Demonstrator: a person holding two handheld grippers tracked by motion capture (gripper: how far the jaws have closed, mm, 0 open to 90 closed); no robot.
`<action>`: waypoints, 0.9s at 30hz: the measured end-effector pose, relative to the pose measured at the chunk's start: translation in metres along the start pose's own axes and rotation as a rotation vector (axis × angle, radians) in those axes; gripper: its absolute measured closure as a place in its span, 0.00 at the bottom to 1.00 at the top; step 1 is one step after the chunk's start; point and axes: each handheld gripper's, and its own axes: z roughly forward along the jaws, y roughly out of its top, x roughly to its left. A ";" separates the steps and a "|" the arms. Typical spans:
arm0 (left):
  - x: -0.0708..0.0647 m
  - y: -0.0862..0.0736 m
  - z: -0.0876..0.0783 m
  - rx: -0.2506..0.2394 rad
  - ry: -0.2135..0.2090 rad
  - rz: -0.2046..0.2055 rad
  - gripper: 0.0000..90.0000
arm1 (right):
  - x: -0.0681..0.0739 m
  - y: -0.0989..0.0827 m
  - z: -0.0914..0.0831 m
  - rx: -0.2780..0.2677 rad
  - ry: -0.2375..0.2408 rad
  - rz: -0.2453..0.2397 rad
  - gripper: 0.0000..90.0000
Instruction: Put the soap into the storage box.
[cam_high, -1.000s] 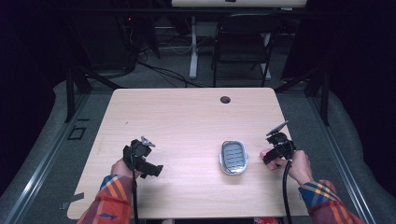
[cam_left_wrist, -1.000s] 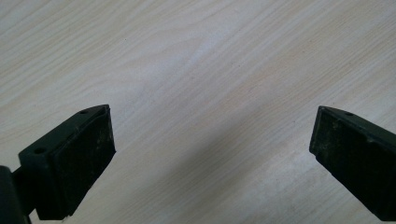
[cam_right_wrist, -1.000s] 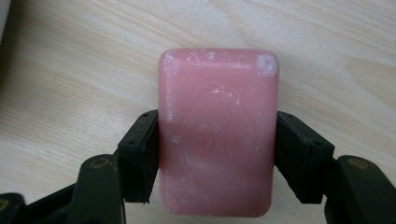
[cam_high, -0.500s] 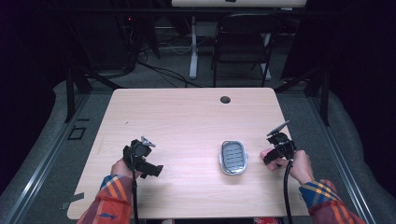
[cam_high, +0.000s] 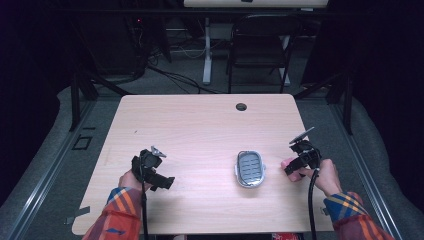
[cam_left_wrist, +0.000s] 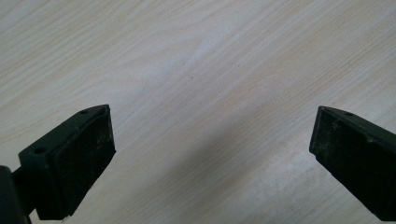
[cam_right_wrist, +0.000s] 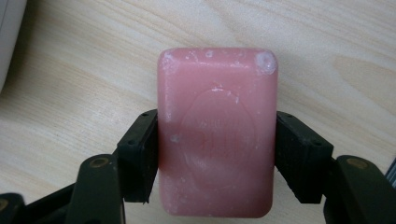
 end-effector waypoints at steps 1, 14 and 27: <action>0.000 0.000 0.000 0.000 0.000 0.000 0.00 | -0.001 0.000 -0.002 0.007 0.006 -0.011 0.41; 0.000 0.000 0.000 -0.002 0.000 0.000 0.00 | -0.002 0.002 -0.022 -0.006 0.005 -0.039 0.41; 0.000 0.000 0.001 0.001 0.001 0.002 0.00 | 0.006 0.006 -0.045 -0.020 0.017 -0.091 0.41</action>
